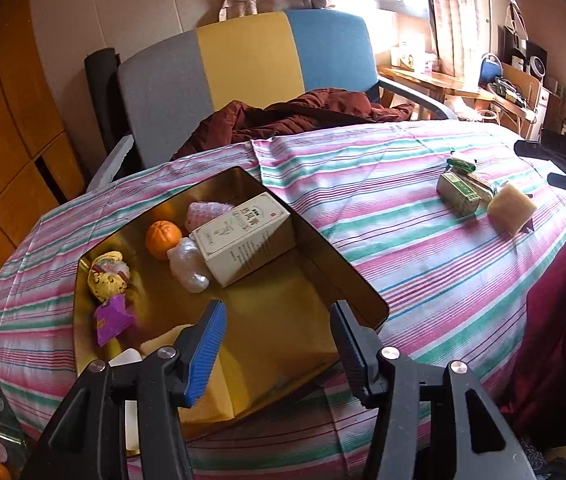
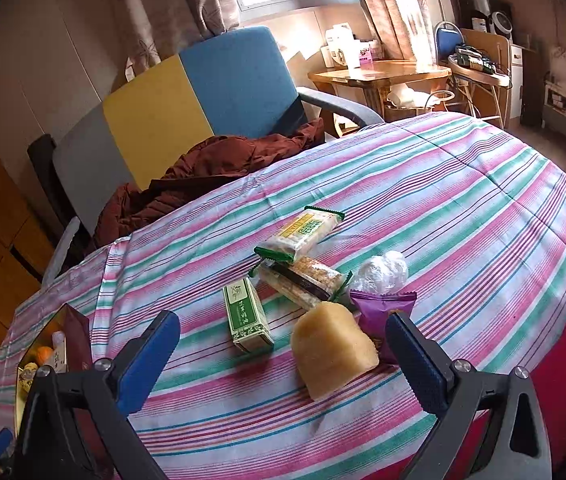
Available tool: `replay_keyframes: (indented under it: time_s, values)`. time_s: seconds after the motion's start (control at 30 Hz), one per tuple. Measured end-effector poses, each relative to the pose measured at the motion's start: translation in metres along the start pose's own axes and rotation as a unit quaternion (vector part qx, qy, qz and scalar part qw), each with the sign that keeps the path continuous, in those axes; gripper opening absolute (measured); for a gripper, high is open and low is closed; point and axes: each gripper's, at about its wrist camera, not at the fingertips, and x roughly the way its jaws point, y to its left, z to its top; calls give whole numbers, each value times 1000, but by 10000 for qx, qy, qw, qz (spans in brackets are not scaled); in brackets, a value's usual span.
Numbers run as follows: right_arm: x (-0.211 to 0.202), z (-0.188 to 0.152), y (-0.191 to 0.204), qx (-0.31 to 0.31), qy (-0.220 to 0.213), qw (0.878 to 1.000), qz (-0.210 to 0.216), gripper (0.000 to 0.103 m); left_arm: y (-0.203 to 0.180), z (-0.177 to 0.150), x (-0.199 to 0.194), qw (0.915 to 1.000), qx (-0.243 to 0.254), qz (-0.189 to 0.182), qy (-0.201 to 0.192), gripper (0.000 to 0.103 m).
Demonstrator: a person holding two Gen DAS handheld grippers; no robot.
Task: Organize objects
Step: 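Move both tools back toward the green box and snack packets, then grasp the small green box with the left tool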
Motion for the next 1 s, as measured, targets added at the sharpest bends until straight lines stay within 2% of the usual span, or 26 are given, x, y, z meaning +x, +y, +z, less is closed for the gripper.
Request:
replay_keyframes:
  time_s: [0.17, 0.67, 0.87, 1.0]
  values:
    - [-2, -1, 2, -106, -57, 9999, 106, 103, -14, 7, 5, 9998, 171, -97, 6, 55]
    - [-1, 0, -11, 250, -38, 9987, 434, 103, -68, 28, 25, 9956, 790, -505, 40, 55]
    - [-2, 1, -21, 590, -29, 9957, 710, 103, -97, 46, 38, 9905, 904, -1028, 149, 55]
    - [-1, 6, -35, 981, 145, 9916, 826, 103, -117, 59, 49, 9854, 922, -1407, 246, 55]
